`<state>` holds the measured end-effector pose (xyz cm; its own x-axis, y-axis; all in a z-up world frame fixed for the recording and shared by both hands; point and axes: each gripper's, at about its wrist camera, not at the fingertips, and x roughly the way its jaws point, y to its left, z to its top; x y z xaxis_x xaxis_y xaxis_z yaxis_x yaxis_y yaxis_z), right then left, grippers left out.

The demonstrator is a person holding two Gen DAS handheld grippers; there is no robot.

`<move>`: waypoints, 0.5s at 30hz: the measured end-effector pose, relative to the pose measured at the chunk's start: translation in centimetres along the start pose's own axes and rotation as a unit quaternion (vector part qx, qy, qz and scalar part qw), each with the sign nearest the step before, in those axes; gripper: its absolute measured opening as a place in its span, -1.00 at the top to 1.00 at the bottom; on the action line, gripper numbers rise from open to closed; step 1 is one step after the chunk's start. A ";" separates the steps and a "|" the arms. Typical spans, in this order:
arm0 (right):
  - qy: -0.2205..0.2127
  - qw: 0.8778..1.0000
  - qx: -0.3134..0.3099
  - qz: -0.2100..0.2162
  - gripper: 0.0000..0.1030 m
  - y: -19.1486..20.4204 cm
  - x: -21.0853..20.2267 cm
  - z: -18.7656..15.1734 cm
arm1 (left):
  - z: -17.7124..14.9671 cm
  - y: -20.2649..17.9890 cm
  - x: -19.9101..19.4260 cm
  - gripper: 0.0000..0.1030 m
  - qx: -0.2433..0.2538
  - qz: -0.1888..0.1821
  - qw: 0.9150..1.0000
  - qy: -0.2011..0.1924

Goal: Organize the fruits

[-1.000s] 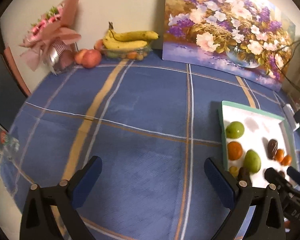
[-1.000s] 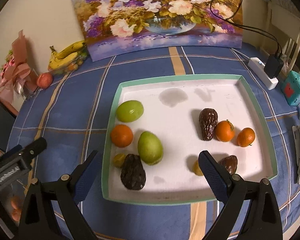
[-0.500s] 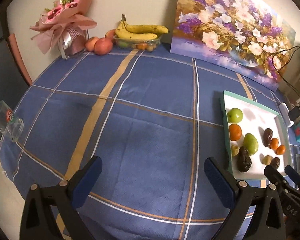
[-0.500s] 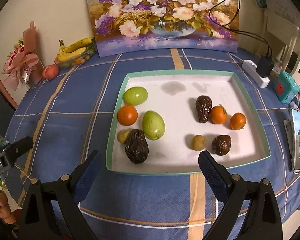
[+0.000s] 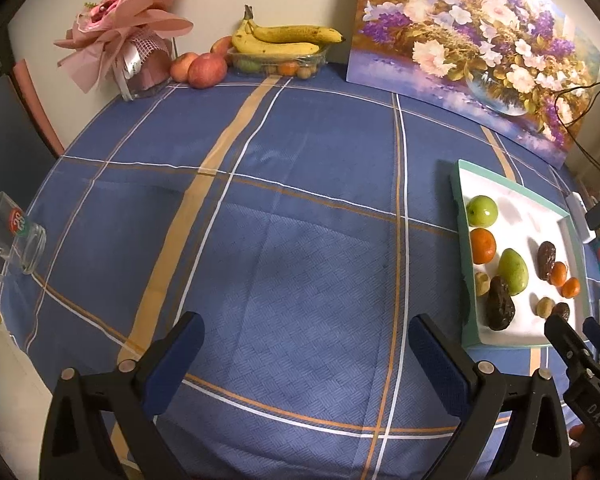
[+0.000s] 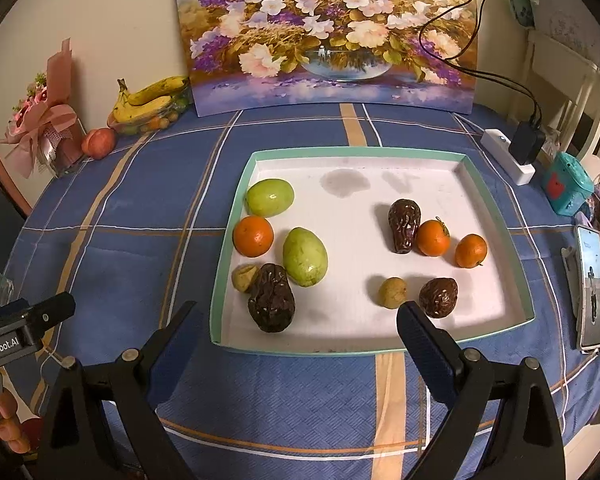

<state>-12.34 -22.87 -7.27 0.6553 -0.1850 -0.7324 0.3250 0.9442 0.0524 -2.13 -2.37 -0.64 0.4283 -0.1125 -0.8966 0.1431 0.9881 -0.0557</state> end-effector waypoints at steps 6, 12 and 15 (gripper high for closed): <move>0.000 1.000 0.003 0.001 -0.88 -0.1 0.0 0.0 | 0.0 0.0 0.1 -1.00 0.001 0.002 1.000 0.003; 0.001 1.000 0.003 0.001 -0.88 -0.2 0.0 0.0 | 0.0 -0.1 0.1 -1.00 0.009 0.003 1.000 0.004; 0.000 1.000 0.002 0.002 -0.88 -0.2 0.0 0.0 | 0.0 -0.2 0.1 -1.00 0.009 0.003 1.000 0.004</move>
<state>-12.40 -23.07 -7.32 0.6558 -0.1817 -0.7327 0.3263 0.9435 0.0581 -2.14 -2.57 -0.71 0.4224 -0.1051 -0.9003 0.1570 0.9867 -0.0415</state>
